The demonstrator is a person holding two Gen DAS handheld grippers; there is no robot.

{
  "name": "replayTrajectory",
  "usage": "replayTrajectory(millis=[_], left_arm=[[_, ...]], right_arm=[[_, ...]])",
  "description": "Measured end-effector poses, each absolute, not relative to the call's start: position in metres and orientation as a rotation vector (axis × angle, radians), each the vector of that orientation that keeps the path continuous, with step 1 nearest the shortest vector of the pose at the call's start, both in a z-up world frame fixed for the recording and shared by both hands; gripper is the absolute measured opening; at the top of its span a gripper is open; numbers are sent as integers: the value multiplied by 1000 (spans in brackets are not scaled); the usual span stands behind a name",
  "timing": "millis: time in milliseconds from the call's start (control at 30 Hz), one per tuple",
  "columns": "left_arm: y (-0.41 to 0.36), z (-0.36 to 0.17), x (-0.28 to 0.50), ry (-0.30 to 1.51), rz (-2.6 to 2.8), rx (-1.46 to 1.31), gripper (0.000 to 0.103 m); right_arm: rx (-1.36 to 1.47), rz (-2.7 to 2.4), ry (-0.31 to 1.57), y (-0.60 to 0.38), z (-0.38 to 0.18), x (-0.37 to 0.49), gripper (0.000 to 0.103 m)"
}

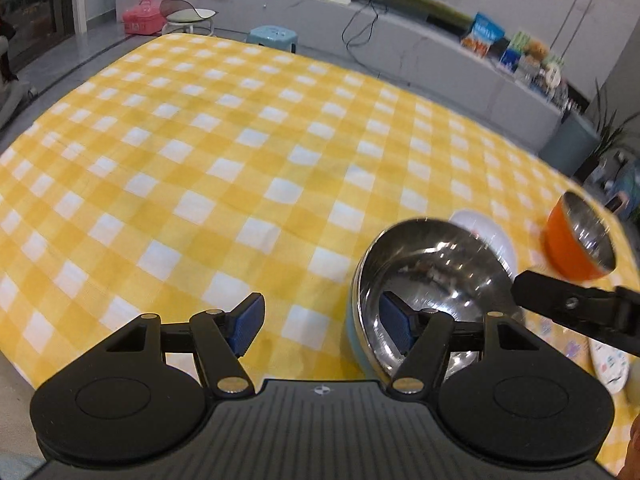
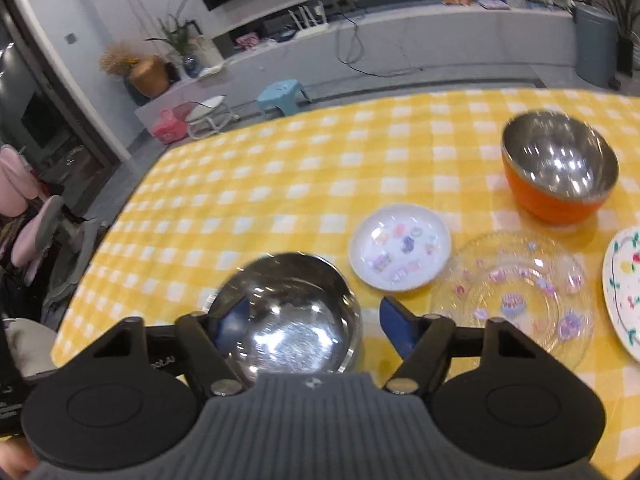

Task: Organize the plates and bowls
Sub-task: 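Reach the left gripper to the blue steel bowl and grasp its rim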

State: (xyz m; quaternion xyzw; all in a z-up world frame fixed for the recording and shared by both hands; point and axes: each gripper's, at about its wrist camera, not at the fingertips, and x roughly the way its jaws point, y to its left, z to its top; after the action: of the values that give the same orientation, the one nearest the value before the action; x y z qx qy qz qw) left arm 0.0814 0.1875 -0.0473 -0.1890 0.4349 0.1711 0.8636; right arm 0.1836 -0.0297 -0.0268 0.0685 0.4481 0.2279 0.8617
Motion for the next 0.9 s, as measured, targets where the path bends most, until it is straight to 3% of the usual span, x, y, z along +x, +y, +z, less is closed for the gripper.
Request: replayTrajectory(millis=[33, 167, 300, 433, 500, 567, 633, 900], left_arm=[[186, -49, 83, 926, 361, -381, 77], [180, -55, 86, 976, 317, -371, 60], [178, -56, 85, 982, 306, -364, 52], [177, -60, 89, 1001, 299, -365, 46], [175, -64, 92, 1028, 309, -352, 38], [174, -64, 92, 1028, 280, -362, 22], [174, -63, 90, 1029, 257, -377, 16], [175, -58, 85, 1012, 219, -402, 11]], right_arm=[[137, 468, 948, -29, -32, 185, 66], [128, 453, 995, -27, -52, 188, 55], [116, 448, 1024, -23, -61, 189, 51], [92, 438, 1043, -17, -68, 191, 33], [77, 434, 1050, -14, -71, 191, 19], [66, 437, 1042, -12, -72, 190, 17], [51, 427, 1044, -11, -72, 188, 15], [84, 429, 1068, -25, -66, 178, 15]])
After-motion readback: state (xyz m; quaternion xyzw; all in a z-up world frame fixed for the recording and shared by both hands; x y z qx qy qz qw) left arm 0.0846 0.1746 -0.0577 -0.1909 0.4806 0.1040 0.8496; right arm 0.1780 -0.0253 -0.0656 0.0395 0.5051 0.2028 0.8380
